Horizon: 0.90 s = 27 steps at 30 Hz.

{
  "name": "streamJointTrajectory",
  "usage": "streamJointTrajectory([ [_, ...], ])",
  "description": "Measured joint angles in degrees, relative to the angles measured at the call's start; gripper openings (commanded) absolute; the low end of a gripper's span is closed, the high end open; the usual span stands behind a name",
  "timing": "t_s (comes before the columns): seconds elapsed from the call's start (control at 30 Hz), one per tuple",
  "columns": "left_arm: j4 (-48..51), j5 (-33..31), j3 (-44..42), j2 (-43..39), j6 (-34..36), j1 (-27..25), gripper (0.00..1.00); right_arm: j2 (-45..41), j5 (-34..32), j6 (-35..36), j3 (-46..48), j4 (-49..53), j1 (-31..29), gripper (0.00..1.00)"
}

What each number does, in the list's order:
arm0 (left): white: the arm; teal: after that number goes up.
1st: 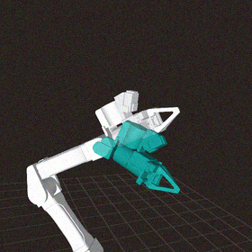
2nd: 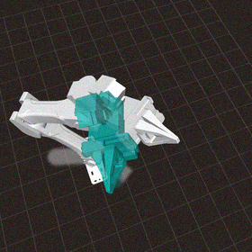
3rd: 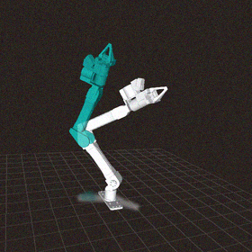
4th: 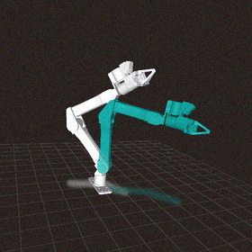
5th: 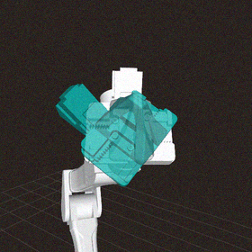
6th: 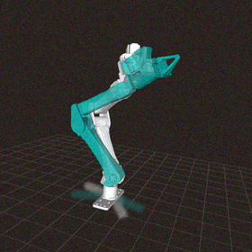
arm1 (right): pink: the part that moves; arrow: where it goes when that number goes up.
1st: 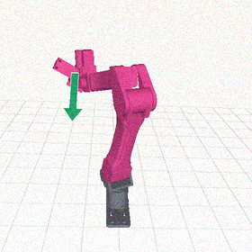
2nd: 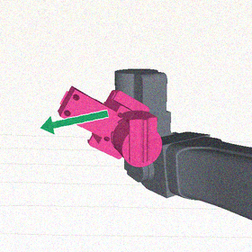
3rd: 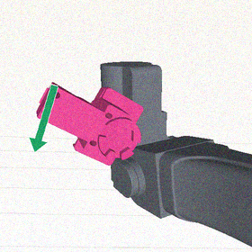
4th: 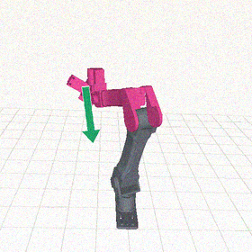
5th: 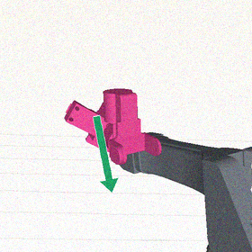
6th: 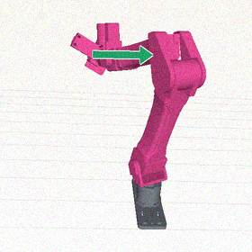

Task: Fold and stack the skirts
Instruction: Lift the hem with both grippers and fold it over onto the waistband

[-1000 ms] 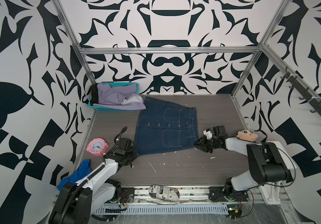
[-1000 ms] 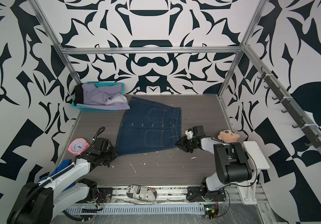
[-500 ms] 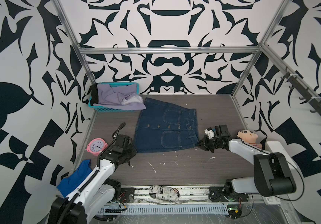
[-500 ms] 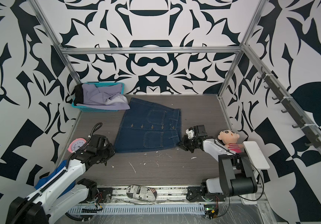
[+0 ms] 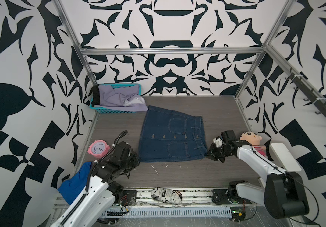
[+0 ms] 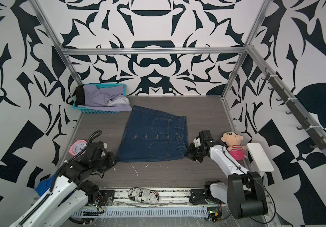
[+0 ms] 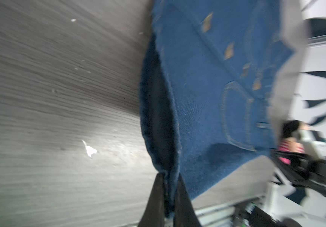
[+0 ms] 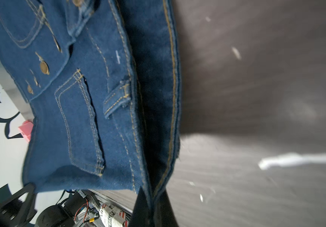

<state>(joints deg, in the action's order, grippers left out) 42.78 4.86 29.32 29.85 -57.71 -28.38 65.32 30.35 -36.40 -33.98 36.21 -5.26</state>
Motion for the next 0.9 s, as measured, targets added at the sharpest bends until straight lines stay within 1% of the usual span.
streamJointTrajectory([
  [0.1,0.39,0.48,0.02,-4.79,-2.58,-0.5,0.0,-4.09,-0.17,0.04,0.0,2.84,0.79,0.0],
  [0.17,0.61,0.72,0.87,-4.37,-2.73,-0.61,0.0,-5.07,0.35,0.15,-0.17,3.8,1.57,0.0],
  [0.23,0.76,0.59,3.02,-2.16,-1.81,-0.63,0.0,-4.9,0.98,0.35,-1.16,4.37,2.51,0.0],
  [0.33,-0.07,-0.24,9.7,3.85,1.88,-0.68,0.0,-3.91,2.54,0.68,-4.72,4.2,3.48,0.0],
  [0.43,-3.8,-2.1,17.51,11.1,7.63,-0.55,0.0,-1.36,3.93,0.76,-9.4,2.29,4.0,0.0],
  [0.53,-6.19,-2.1,25.42,19.91,13.99,0.85,0.0,2.25,4.94,0.81,-12.94,0.9,4.46,0.0],
  [0.6,-8.79,-0.98,30.4,26.75,18.29,2.95,0.0,4.57,5.7,0.55,-13.94,-0.35,4.79,0.0],
  [0.77,-14.23,3.67,35.65,39.21,25.2,10.49,0.0,8.85,6.43,-1.44,-16.0,-3.08,4.9,0.0],
  [0.9,-14.78,5.55,40.24,48.74,29.7,13.57,0.0,14.32,6.67,-2.95,-21.33,-5.68,4.94,0.0],
])
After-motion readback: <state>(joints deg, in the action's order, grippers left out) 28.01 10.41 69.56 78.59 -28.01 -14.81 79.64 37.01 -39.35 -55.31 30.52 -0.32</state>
